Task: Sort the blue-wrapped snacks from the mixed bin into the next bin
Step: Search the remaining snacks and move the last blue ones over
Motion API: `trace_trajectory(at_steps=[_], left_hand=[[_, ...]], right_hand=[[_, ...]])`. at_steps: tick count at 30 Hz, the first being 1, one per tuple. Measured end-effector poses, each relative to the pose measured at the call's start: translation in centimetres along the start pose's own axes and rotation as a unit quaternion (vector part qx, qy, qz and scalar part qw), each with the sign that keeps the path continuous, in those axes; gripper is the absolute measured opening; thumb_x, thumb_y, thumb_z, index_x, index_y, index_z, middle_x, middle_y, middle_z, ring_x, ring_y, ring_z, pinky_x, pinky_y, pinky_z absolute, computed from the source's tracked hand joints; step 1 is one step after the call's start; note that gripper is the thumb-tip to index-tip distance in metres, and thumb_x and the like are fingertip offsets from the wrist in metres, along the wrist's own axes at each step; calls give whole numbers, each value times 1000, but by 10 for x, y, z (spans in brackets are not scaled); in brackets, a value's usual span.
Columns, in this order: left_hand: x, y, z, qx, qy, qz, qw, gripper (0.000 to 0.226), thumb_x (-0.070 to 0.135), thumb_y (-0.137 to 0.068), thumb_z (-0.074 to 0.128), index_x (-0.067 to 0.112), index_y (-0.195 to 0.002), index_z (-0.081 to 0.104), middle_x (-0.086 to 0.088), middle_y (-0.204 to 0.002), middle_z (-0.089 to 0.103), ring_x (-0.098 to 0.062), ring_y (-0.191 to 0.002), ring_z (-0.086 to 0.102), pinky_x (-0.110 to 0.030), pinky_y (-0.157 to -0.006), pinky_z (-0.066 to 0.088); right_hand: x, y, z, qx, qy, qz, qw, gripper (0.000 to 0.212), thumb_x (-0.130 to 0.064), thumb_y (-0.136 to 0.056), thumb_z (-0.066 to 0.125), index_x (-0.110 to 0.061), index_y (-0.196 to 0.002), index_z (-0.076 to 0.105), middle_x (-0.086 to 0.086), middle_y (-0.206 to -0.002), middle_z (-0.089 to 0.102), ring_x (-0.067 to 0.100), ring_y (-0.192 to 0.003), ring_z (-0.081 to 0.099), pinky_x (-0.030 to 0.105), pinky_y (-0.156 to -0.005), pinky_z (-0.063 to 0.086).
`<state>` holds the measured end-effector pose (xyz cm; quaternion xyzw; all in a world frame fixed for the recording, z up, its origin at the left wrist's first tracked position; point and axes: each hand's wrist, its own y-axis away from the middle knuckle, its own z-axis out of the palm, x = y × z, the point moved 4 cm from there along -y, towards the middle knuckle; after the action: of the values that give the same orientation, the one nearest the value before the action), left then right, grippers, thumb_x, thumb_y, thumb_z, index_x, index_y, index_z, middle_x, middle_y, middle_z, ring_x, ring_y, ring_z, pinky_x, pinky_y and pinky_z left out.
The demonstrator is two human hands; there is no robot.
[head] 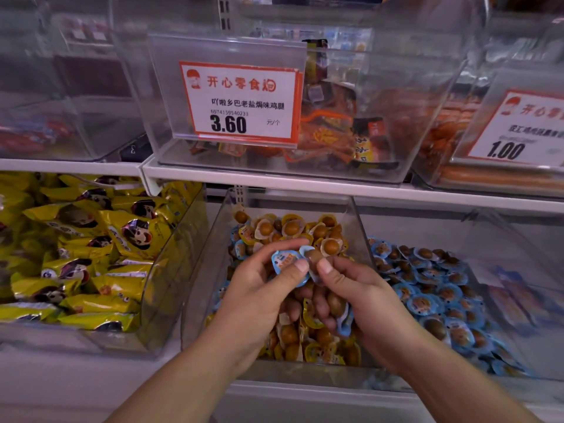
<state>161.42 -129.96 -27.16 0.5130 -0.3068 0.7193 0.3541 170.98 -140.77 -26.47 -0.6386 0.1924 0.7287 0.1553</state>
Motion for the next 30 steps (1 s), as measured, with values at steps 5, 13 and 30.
trace_trajectory(at_steps=[5, 13, 30], left_hand=[[6, 1, -3, 11, 4, 9, 1000, 23, 30, -85, 72, 23, -106, 74, -10, -90, 70, -20, -72, 60, -27, -47, 45], [13, 5, -7, 10, 26, 29, 999, 22, 22, -88, 65, 15, -108, 73, -15, -95, 71, -25, -71, 59, -27, -50, 47], [2, 4, 35, -11, -445, 176, 878, 78, 54, -87, 34, 39, -157, 3, 17, -164, 12, 4, -149, 2, -31, -122, 12]], right_hand=[[-3, -1, 6, 1, 20, -25, 999, 35, -47, -91, 55, -17, -80, 68, 11, -62, 56, 19, -49, 47, 25, -44, 37], [-6, -2, 16, 21, 52, -109, 993, 21, -37, -91, 61, -20, -80, 66, 2, -58, 60, 12, -49, 50, 22, -45, 42], [0, -8, 13, 128, -170, 0, 977, 34, -33, -94, 66, -17, -123, 68, 10, -118, 73, 25, -113, 68, 47, -107, 47]])
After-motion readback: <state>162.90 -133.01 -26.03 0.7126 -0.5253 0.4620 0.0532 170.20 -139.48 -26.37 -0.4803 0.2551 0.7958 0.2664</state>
